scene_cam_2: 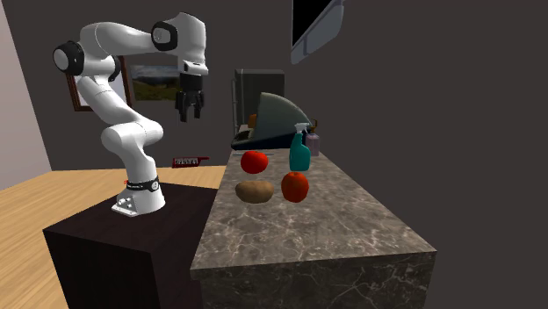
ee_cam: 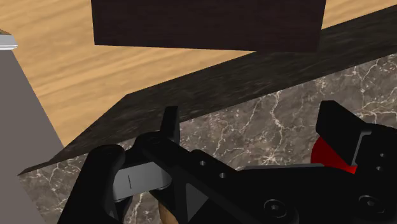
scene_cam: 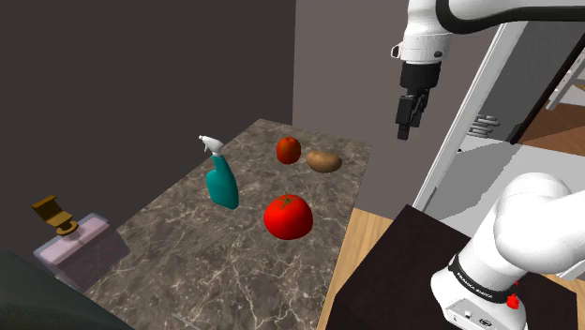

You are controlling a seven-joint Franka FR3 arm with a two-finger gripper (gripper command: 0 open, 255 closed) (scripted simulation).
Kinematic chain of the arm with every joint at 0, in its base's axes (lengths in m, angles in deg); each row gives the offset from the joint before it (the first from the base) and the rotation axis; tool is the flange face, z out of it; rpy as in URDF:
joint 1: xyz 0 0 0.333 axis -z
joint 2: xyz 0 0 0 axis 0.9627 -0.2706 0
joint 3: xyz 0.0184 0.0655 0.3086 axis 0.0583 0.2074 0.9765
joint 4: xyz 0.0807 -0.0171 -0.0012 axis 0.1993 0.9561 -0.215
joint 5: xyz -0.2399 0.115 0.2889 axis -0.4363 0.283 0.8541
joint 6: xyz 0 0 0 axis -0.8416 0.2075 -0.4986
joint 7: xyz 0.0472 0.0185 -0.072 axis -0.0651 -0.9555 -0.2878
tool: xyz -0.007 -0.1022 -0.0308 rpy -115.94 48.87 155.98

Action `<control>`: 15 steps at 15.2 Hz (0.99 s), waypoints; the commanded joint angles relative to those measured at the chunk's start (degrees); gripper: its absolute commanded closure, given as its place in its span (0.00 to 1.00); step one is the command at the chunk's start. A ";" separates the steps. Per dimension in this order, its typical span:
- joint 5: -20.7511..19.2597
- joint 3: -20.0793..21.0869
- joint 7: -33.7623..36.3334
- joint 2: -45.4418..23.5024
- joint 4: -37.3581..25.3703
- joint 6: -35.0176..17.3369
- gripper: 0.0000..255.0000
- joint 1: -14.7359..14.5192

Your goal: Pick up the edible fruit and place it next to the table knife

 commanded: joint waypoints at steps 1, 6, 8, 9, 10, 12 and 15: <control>0.00 0.00 0.00 0.00 0.00 0.00 0.00 0.00; 0.28 -1.02 -1.68 -10.28 -3.59 -7.44 0.00 -0.53; 0.52 -1.39 -2.39 -14.50 -5.57 -9.99 0.00 -0.76; 0.67 -1.56 -2.76 -16.63 -6.67 -11.16 0.00 -0.87; 0.85 -1.73 -3.13 -18.76 -7.84 -12.27 0.00 -0.97; 1.25 -2.03 -3.89 -23.04 -10.41 -14.26 0.00 -1.18; 1.99 -2.41 -5.06 -29.50 -14.82 -16.72 0.00 -1.44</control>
